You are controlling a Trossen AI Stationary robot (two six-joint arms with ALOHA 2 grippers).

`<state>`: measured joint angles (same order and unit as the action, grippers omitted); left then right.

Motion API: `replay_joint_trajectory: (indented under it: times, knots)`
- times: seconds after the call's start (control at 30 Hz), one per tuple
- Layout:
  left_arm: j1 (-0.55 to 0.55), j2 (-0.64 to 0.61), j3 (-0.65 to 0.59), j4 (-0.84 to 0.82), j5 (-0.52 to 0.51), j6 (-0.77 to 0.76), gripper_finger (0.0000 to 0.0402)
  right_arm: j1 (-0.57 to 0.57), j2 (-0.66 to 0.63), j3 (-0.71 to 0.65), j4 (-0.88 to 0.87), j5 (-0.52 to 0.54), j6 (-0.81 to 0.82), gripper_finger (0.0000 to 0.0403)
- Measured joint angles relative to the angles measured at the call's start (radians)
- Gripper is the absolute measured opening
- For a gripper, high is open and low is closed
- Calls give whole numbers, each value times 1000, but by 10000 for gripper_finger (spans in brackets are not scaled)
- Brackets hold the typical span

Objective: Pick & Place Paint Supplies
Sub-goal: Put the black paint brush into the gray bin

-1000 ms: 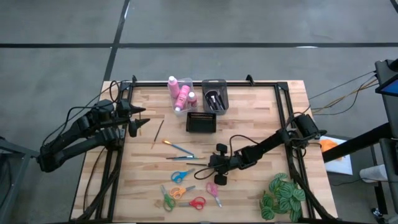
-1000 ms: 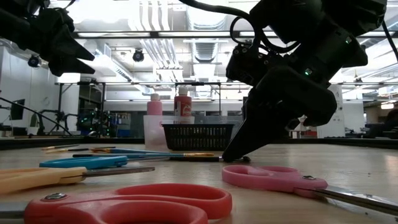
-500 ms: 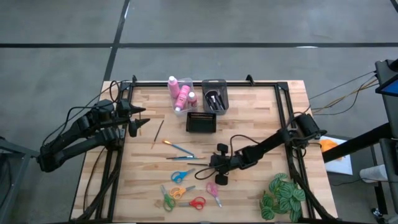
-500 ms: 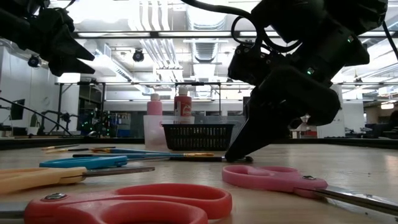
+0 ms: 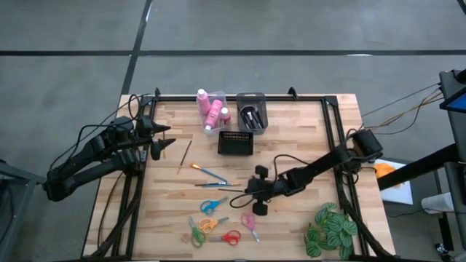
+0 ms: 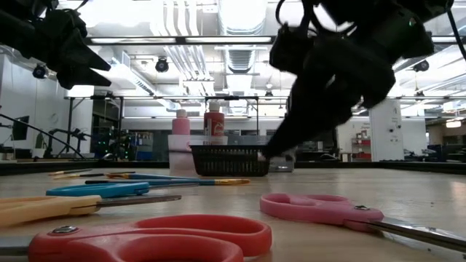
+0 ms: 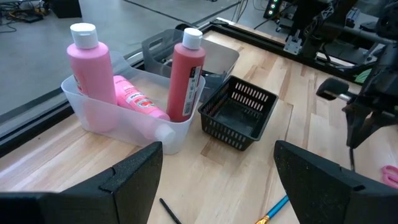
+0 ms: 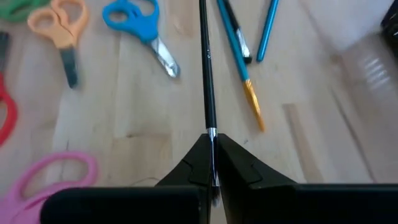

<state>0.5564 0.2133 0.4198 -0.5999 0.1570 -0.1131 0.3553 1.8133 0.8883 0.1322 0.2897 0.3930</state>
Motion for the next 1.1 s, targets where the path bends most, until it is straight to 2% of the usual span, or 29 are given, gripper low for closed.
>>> replay_joint_trajectory:
  times: [0.3,0.47,0.6,0.73,1.1]
  knots:
    - [0,0,0,0,0,0,311,-9,-158,0,-81,167,0,8]
    - [0,0,0,0,0,0,311,-53,-272,-1,-120,263,0,8]
    - [0,0,0,0,0,0,311,-119,-349,-1,-126,289,22,8]
    - [0,0,0,0,0,0,311,-213,-407,0,-138,291,110,8]
    - [0,0,0,0,0,0,311,-473,-412,-1,-181,290,277,8]
